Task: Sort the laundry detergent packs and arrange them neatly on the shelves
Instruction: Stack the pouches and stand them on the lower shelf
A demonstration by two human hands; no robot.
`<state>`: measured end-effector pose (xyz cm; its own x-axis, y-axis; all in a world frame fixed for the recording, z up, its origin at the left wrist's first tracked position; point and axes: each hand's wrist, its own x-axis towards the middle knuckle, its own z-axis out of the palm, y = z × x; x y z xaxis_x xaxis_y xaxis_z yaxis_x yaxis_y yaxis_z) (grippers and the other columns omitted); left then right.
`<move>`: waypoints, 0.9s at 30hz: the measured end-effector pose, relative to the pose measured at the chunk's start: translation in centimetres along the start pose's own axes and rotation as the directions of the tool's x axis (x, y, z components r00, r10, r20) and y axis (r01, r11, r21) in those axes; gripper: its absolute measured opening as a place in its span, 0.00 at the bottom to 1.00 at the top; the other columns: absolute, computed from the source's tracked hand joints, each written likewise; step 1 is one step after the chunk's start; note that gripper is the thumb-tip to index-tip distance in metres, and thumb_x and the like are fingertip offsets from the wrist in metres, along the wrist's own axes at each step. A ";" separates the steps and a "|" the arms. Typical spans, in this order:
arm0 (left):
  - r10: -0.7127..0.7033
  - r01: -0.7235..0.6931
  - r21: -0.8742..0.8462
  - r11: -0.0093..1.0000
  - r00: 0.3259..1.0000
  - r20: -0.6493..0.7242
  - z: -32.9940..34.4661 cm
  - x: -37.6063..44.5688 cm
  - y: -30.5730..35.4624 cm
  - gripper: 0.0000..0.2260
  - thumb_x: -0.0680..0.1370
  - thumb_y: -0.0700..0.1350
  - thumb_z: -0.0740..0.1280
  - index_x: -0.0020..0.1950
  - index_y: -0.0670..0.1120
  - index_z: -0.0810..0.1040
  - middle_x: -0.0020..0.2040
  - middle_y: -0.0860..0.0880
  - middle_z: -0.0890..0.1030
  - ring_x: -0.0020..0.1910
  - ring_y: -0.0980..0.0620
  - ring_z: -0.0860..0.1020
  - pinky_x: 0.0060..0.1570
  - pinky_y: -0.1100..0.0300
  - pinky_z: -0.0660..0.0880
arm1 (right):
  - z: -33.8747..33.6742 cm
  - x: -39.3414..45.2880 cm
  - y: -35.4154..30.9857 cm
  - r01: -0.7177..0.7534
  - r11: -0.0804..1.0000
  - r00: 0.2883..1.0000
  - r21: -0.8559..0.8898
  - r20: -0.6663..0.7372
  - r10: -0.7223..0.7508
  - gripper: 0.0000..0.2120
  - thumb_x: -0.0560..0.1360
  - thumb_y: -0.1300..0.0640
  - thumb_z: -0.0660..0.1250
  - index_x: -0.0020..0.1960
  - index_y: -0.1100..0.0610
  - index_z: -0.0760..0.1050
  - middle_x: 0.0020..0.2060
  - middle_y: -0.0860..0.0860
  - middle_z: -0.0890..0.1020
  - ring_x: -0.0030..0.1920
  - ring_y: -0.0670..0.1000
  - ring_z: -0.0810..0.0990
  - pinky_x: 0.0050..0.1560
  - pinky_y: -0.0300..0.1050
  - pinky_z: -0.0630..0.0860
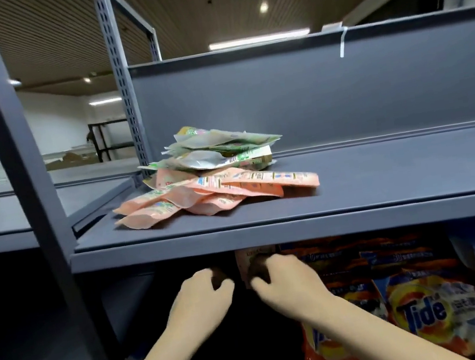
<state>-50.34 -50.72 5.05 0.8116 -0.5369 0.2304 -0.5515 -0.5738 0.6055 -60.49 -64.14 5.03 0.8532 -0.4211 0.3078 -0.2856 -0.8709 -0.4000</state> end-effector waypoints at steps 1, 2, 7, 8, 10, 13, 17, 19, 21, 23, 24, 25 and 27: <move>0.053 -0.053 0.000 0.999 0.998 0.021 -1.3 -0.7 0.9 0.08 0.72 0.52 0.63 0.39 0.49 0.78 0.39 0.53 0.81 0.42 0.53 0.79 0.45 0.57 0.76 | -1.1 -0.7 -0.6 0.053 0.999 0.996 -0.006 -0.074 -0.053 0.13 0.73 0.45 0.60 0.46 0.52 0.77 0.42 0.48 0.83 0.46 0.52 0.80 0.40 0.44 0.73; 0.099 -0.099 -0.013 0.995 0.995 0.031 -2.6 -1.3 2.1 0.08 0.72 0.52 0.63 0.38 0.51 0.78 0.38 0.54 0.81 0.41 0.54 0.79 0.44 0.58 0.76 | -2.2 -1.2 -1.4 0.096 0.995 0.987 0.001 -0.128 -0.095 0.14 0.73 0.44 0.60 0.45 0.51 0.78 0.41 0.47 0.83 0.44 0.49 0.80 0.40 0.44 0.72; 0.237 -0.266 -0.195 0.944 0.959 -0.158 -7.8 -1.7 6.6 0.12 0.69 0.50 0.62 0.34 0.42 0.77 0.33 0.46 0.79 0.38 0.44 0.78 0.41 0.53 0.75 | -7.0 -1.6 -3.9 0.184 0.970 0.953 0.155 -0.268 -0.138 0.16 0.74 0.43 0.62 0.35 0.53 0.76 0.30 0.47 0.80 0.35 0.46 0.78 0.39 0.49 0.76; 0.260 -0.309 -0.202 0.929 0.936 -0.238 -8.6 -1.2 7.2 0.10 0.70 0.47 0.63 0.34 0.43 0.76 0.31 0.46 0.78 0.37 0.45 0.77 0.39 0.54 0.74 | -7.9 -1.1 -4.1 0.191 0.969 0.937 0.155 -0.324 -0.133 0.16 0.74 0.44 0.63 0.34 0.54 0.76 0.30 0.47 0.80 0.35 0.48 0.78 0.39 0.49 0.75; 0.285 -0.354 -0.144 0.924 0.890 -0.357 -9.7 0.2 8.1 0.07 0.72 0.44 0.63 0.34 0.46 0.76 0.31 0.51 0.78 0.36 0.48 0.75 0.38 0.55 0.71 | -9.3 0.4 -4.0 0.159 0.983 0.897 0.089 -0.430 -0.106 0.12 0.74 0.47 0.63 0.36 0.54 0.76 0.34 0.48 0.82 0.39 0.51 0.79 0.40 0.49 0.75; 0.374 -0.387 0.040 0.921 0.854 -0.361 -10.0 3.0 9.2 0.04 0.73 0.45 0.63 0.40 0.49 0.77 0.41 0.52 0.80 0.44 0.48 0.76 0.42 0.57 0.71 | -10.5 3.5 -2.7 -0.032 0.999 0.899 -0.037 -0.438 0.013 0.09 0.75 0.52 0.62 0.50 0.53 0.78 0.48 0.49 0.81 0.51 0.54 0.78 0.46 0.47 0.73; 0.411 -0.362 0.293 0.885 0.903 -0.126 -8.5 6.3 9.6 0.11 0.73 0.46 0.62 0.53 0.45 0.76 0.56 0.45 0.78 0.55 0.43 0.74 0.50 0.54 0.71 | -10.1 6.9 -0.9 -0.134 0.986 0.947 -0.104 -0.306 0.096 0.17 0.73 0.59 0.59 0.62 0.55 0.72 0.59 0.52 0.76 0.62 0.55 0.71 0.53 0.48 0.70; 0.384 -0.349 0.360 0.865 0.923 -0.028 -7.6 7.2 9.3 0.08 0.72 0.47 0.62 0.48 0.44 0.72 0.56 0.42 0.77 0.55 0.41 0.74 0.49 0.54 0.70 | -9.3 8.0 -0.6 -0.099 0.985 0.961 -0.144 -0.272 0.057 0.19 0.73 0.60 0.58 0.64 0.55 0.72 0.62 0.51 0.75 0.64 0.55 0.70 0.56 0.47 0.68; 0.366 -0.335 0.404 0.851 0.931 0.002 -6.9 7.8 8.9 0.09 0.72 0.48 0.61 0.48 0.45 0.71 0.55 0.42 0.77 0.55 0.41 0.73 0.49 0.54 0.68 | -8.8 8.8 -0.6 -0.088 0.978 0.959 -0.188 -0.282 0.032 0.20 0.74 0.60 0.57 0.65 0.53 0.71 0.64 0.51 0.75 0.65 0.55 0.70 0.58 0.48 0.67; 0.368 -0.331 0.435 0.838 0.930 -0.001 -6.6 8.1 8.5 0.13 0.74 0.49 0.61 0.53 0.43 0.73 0.57 0.42 0.76 0.58 0.42 0.72 0.53 0.54 0.68 | -8.8 9.3 -0.5 -0.111 0.953 0.953 -0.283 -0.303 0.021 0.19 0.75 0.60 0.55 0.64 0.49 0.72 0.60 0.50 0.78 0.61 0.56 0.74 0.51 0.47 0.67; 0.373 -0.334 0.455 0.825 0.928 0.005 -6.4 8.1 8.4 0.15 0.74 0.50 0.60 0.56 0.44 0.73 0.59 0.42 0.76 0.59 0.42 0.71 0.55 0.54 0.67 | -8.8 9.2 -0.4 -0.132 0.944 0.949 -0.302 -0.313 0.033 0.19 0.76 0.60 0.54 0.63 0.46 0.73 0.58 0.50 0.80 0.58 0.56 0.76 0.47 0.46 0.67; 0.374 -0.332 0.473 0.817 0.927 0.004 -6.3 8.2 8.4 0.15 0.75 0.51 0.60 0.58 0.45 0.73 0.59 0.43 0.75 0.60 0.42 0.71 0.56 0.53 0.67 | -9.0 9.1 -0.3 -0.149 0.951 0.939 -0.270 -0.339 0.050 0.19 0.77 0.59 0.54 0.63 0.44 0.73 0.56 0.51 0.80 0.56 0.57 0.76 0.47 0.46 0.67; 0.361 -0.313 0.483 0.817 0.932 -0.006 -6.2 8.3 8.3 0.14 0.75 0.52 0.59 0.56 0.47 0.73 0.59 0.44 0.76 0.60 0.43 0.70 0.54 0.52 0.66 | -9.2 8.3 -0.2 -0.168 0.985 0.885 -0.046 -0.448 0.129 0.19 0.78 0.58 0.54 0.62 0.43 0.75 0.54 0.51 0.82 0.55 0.59 0.77 0.49 0.48 0.71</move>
<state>-46.96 -56.15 16.72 0.5586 -0.7040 0.4386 -0.7984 -0.5997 0.0543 -57.41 -69.83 15.62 0.5225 -0.5988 0.6070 -0.4445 -0.7988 -0.4054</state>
